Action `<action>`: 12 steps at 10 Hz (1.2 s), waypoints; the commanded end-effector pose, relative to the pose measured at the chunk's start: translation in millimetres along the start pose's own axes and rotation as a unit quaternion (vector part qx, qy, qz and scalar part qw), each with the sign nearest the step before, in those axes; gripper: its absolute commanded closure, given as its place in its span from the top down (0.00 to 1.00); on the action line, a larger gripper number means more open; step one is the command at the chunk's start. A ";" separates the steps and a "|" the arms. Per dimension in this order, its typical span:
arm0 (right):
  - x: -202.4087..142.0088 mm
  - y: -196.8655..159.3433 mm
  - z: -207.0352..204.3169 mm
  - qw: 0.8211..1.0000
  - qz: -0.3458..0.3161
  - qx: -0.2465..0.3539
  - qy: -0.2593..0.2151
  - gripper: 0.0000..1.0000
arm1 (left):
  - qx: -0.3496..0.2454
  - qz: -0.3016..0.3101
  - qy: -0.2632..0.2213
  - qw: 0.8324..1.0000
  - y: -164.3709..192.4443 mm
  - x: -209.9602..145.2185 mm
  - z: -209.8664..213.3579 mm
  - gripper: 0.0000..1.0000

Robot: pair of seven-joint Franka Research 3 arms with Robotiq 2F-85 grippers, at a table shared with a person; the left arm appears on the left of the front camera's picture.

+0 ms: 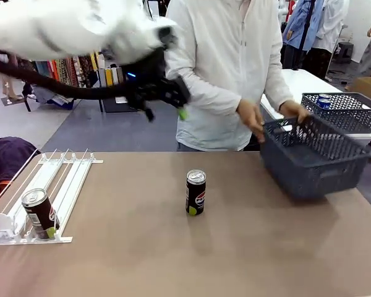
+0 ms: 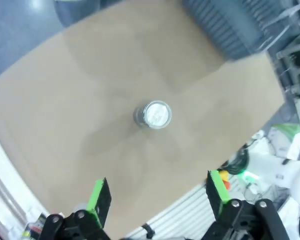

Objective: Retrieve and store the cans from the dispenser.
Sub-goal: Pick up one can from the Automatic Can Dispenser and place it in the middle of the table.

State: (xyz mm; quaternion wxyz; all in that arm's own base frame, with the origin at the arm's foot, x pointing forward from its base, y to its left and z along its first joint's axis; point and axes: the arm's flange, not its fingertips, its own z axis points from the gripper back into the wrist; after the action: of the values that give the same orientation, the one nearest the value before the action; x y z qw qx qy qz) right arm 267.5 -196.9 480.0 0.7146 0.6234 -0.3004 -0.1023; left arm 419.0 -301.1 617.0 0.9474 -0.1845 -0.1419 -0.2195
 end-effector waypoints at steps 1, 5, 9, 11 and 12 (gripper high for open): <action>3.4 3.3 -0.5 1.000 0.006 0.009 -0.006 1.00 | -0.087 0.058 -0.028 0.994 95.8 -53.5 37.0 1.00; 3.4 3.3 -0.5 1.000 0.006 0.009 -0.006 1.00 | -0.293 0.178 -0.152 0.927 260.6 -172.8 75.5 1.00; 3.4 3.3 -0.5 1.000 0.006 0.009 -0.006 1.00 | -0.377 0.214 -0.159 0.887 312.2 -222.3 31.1 1.00; 3.4 3.3 -0.5 1.000 0.006 0.009 -0.006 1.00 | -0.362 0.229 -0.191 0.883 313.1 -234.7 52.9 1.00; 3.4 3.3 -0.5 1.000 0.006 0.009 -0.006 1.00 | -0.362 0.229 -0.191 0.883 313.1 -234.7 52.9 1.00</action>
State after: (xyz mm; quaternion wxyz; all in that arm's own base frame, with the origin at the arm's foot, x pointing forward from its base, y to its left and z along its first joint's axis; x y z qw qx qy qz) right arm 267.3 -197.1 480.1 0.7145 0.6234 -0.3006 -0.1025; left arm 355.0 68.6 482.9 0.7980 -0.5758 -0.1776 0.0058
